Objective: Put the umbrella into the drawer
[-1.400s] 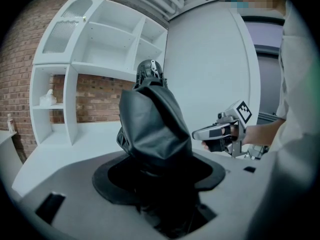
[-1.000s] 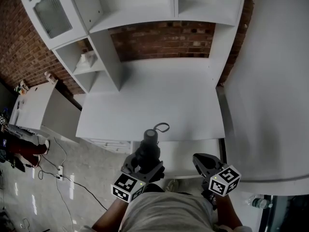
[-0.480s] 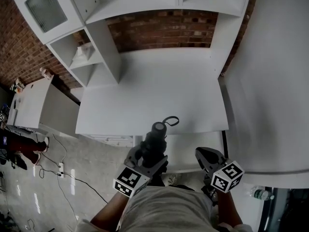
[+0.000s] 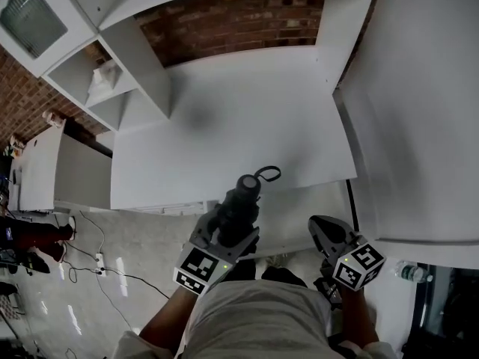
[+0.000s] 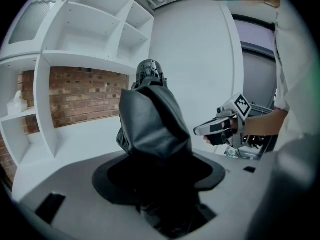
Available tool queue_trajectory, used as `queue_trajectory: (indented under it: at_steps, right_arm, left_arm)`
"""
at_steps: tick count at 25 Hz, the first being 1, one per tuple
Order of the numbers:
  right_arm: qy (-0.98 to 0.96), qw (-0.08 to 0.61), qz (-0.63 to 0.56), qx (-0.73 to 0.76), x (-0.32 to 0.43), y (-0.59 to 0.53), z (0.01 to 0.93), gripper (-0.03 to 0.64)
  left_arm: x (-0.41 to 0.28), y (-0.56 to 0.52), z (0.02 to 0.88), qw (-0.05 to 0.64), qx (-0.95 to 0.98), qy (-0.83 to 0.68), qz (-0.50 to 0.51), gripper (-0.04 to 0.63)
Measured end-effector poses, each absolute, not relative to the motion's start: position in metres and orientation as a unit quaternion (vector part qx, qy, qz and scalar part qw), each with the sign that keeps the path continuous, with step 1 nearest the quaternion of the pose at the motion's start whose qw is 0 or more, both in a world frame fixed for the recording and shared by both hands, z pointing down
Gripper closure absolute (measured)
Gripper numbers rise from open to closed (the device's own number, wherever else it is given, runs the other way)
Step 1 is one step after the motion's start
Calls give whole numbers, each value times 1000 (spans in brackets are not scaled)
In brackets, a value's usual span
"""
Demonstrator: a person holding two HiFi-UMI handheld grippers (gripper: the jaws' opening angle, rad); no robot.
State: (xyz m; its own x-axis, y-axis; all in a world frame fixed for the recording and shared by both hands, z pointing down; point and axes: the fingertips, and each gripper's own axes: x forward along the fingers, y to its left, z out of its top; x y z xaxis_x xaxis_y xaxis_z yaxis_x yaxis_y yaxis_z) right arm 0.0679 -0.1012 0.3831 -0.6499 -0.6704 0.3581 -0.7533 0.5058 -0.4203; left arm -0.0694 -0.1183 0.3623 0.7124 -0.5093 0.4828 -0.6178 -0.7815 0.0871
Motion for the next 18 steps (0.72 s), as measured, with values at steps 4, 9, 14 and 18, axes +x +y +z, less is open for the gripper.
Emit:
queue_trajectory:
  at_steps: [4, 9, 14, 18]
  right_arm:
    - [-854, 77, 289, 427, 76, -101, 393, 589]
    - [-846, 78, 295, 436, 74, -102, 401, 589]
    - [-843, 78, 297, 442, 75, -96, 411, 589]
    - [-839, 81, 311, 438, 72, -91, 420, 589]
  left_arm:
    - [-63, -124, 376, 126, 921, -289, 229, 307]
    - [-60, -126, 395, 122, 923, -269, 248, 307]
    - [-56, -118, 411, 120, 922, -256, 263, 307]
    - [-53, -119, 422, 130, 921, -247, 270, 307]
